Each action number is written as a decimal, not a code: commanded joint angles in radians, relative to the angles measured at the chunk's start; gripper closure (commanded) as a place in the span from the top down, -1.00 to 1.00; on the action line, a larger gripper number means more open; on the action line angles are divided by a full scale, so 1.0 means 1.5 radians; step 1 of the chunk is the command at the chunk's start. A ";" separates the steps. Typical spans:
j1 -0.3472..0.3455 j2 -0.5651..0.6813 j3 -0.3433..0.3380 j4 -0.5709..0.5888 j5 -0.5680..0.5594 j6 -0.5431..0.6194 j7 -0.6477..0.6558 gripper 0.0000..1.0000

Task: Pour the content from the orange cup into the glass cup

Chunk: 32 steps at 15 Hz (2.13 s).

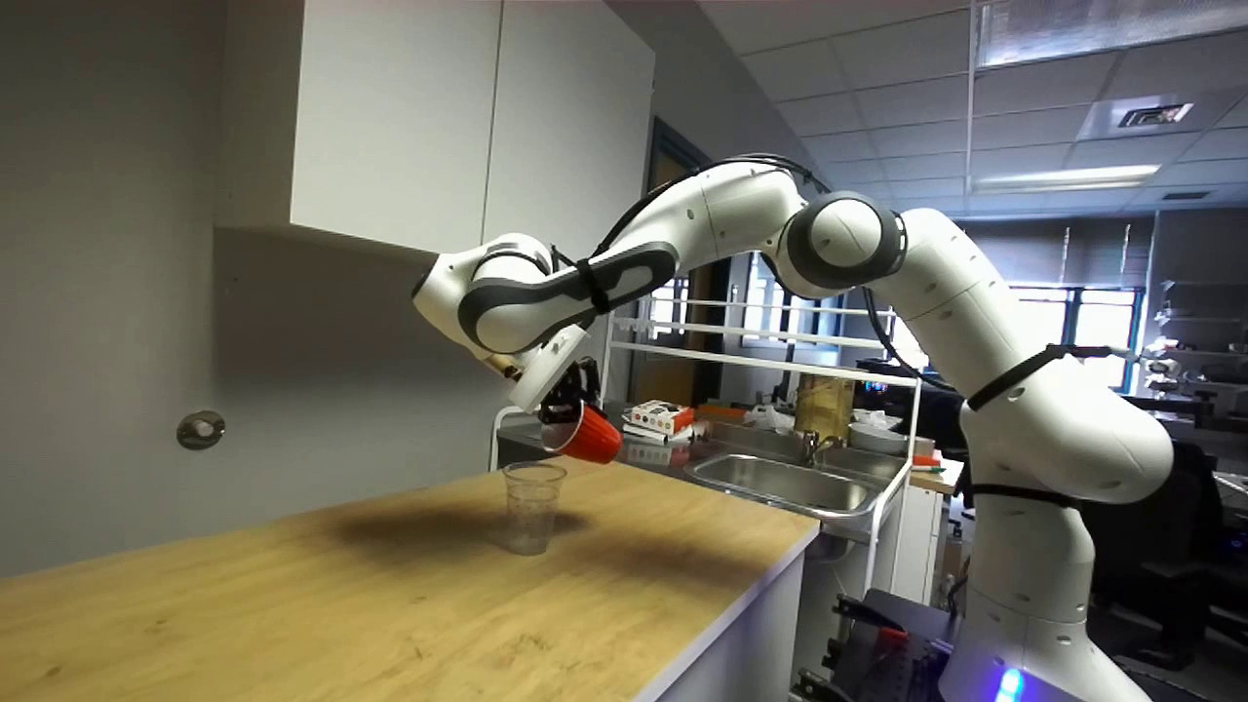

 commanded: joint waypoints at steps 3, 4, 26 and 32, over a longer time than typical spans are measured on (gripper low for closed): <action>0.046 0.062 -0.018 0.098 -0.058 -0.098 0.013 -0.93; 0.052 0.072 -0.018 0.106 -0.067 -0.109 0.016 -0.94; 0.133 0.221 -0.029 0.191 -0.347 -0.246 0.045 -0.94; 0.143 0.237 -0.048 0.182 -0.401 -0.258 0.047 -0.94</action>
